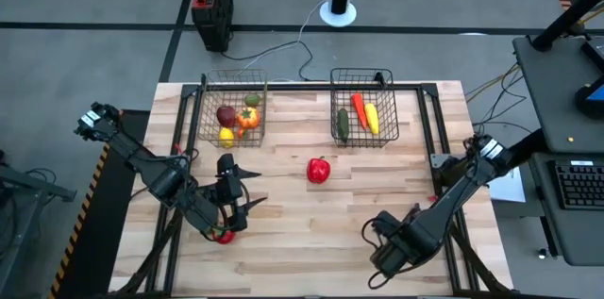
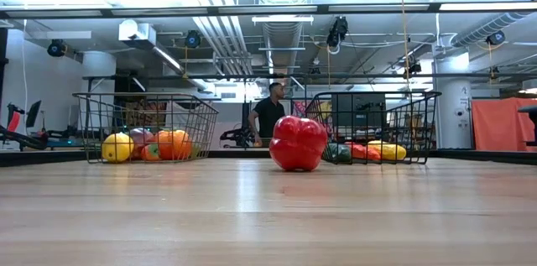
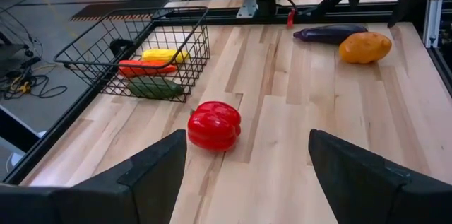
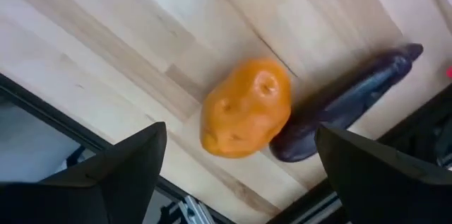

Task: Sort produce into baskets
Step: Put the brown potato into the right black wire basket

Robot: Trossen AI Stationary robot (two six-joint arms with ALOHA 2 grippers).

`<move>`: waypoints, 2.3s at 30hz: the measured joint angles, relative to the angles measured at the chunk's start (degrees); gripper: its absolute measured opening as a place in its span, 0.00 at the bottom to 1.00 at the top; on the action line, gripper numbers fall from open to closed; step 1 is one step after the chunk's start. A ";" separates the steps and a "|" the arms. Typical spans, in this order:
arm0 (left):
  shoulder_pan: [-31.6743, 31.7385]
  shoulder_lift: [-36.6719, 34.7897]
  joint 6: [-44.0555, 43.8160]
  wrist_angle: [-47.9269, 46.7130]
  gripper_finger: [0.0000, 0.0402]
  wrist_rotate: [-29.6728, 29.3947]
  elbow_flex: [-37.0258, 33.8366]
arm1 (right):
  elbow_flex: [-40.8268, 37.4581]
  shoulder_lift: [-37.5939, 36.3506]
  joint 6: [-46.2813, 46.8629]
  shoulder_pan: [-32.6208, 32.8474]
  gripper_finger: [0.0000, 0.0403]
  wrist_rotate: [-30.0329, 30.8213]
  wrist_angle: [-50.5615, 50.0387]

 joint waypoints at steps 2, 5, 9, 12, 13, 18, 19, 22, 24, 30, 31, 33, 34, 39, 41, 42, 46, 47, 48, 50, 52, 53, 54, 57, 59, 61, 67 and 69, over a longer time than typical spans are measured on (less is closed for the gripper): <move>0.00 0.00 0.00 0.02 0.69 -0.06 0.00 | -1.95 -1.97 1.93 0.36 0.88 0.36 0.30; 0.00 0.00 -0.02 0.03 0.70 -0.12 -0.02 | -5.31 -4.99 5.79 0.99 0.88 0.32 1.47; 0.00 0.00 -0.32 0.01 0.70 -0.12 -0.04 | -10.57 -8.01 9.53 1.57 0.88 0.47 8.90; 0.00 0.00 -0.43 0.03 0.70 -0.14 -0.04 | -14.51 -8.95 11.27 1.87 0.88 0.38 15.16; 0.00 0.00 -0.44 0.01 0.70 -0.14 -0.04 | -15.62 -8.95 11.76 1.98 0.88 0.30 16.60; 0.02 0.00 -0.44 0.03 0.70 -0.16 -0.04 | -19.06 -7.46 13.07 1.96 0.88 -2.06 21.16; 0.02 0.00 -0.44 0.03 0.70 -0.17 -0.04 | -19.40 -6.87 13.22 1.96 0.88 -2.84 21.13; 0.02 0.02 -0.44 0.03 0.70 -0.46 -0.04 | -20.15 -5.59 13.31 1.96 0.88 -5.37 21.56; 0.02 0.02 -0.44 0.03 0.70 -1.44 -0.04 | -20.61 -4.95 13.29 1.96 0.88 -6.19 21.93; 0.04 0.02 -0.44 0.01 0.70 -2.40 -0.04 | -22.73 -4.13 12.97 1.94 0.88 -5.75 26.58; 0.02 0.02 -0.44 -0.01 0.70 -2.50 -0.04 | -22.93 -3.84 12.94 1.94 0.88 -5.72 26.91; 0.04 0.02 -0.44 -0.01 0.70 -2.51 -0.05 | -23.01 -3.08 12.81 1.94 0.88 -5.72 27.26; 0.04 0.02 -0.42 0.03 0.70 -2.53 -0.05 | -23.03 -2.80 12.73 1.94 0.88 -5.67 27.27; 0.03 0.08 -0.26 0.04 0.70 -2.84 -0.04 | -22.88 -1.41 11.95 1.96 0.85 -4.13 27.39; 0.04 0.37 -0.24 -0.01 0.70 -2.99 -0.07 | -22.88 -1.30 11.80 1.94 0.84 -3.84 27.36; 0.04 0.60 -0.26 0.05 0.70 -2.99 -0.06 | -22.88 -1.30 11.82 1.94 0.83 -3.75 27.37; 0.02 2.06 -0.24 0.01 0.70 -2.99 -0.07 | -22.90 -1.33 11.77 1.94 0.78 -3.47 27.42; 0.02 2.51 -0.31 0.03 0.70 -2.99 -0.05 | -22.90 -1.33 11.73 1.94 0.77 -3.37 27.47; 0.02 2.89 -0.43 0.01 0.70 -2.99 -0.05 | -22.91 -1.33 11.62 1.94 0.76 -3.35 27.57; 0.02 3.69 -0.53 0.06 0.70 -2.99 -0.06 | -22.95 -1.33 11.48 1.94 0.75 -3.29 27.75; 0.02 4.30 -0.82 0.07 0.70 -2.96 -0.07 | -22.98 -1.33 11.48 1.94 0.75 -3.18 27.84; 0.02 4.51 -1.13 0.07 0.70 -2.96 -0.07 | -22.99 -1.33 11.46 1.94 0.75 -3.17 27.86; 0.02 4.66 -1.34 0.05 0.70 -2.96 -0.07 | -23.03 -1.58 11.44 1.94 0.75 -3.11 27.85; 0.02 4.98 -1.50 0.05 0.70 -2.97 -0.07 | -23.17 -2.53 11.26 1.86 0.75 -1.25 28.31; 0.02 5.10 -1.53 0.07 0.70 -2.98 -0.07 | -23.31 -3.72 11.38 1.85 0.74 1.79 28.15; 0.02 5.17 -1.53 0.14 0.70 -2.99 -0.07 | -23.23 -5.34 11.57 1.78 0.74 4.72 28.40; 0.02 5.38 -1.59 0.59 0.70 -2.96 -0.07 | -18.62 -8.29 6.02 -0.48 0.74 14.49 28.47; 0.02 5.38 -1.77 0.76 0.70 -2.96 -0.07 | -15.70 -8.73 1.51 -2.20 0.74 18.02 28.50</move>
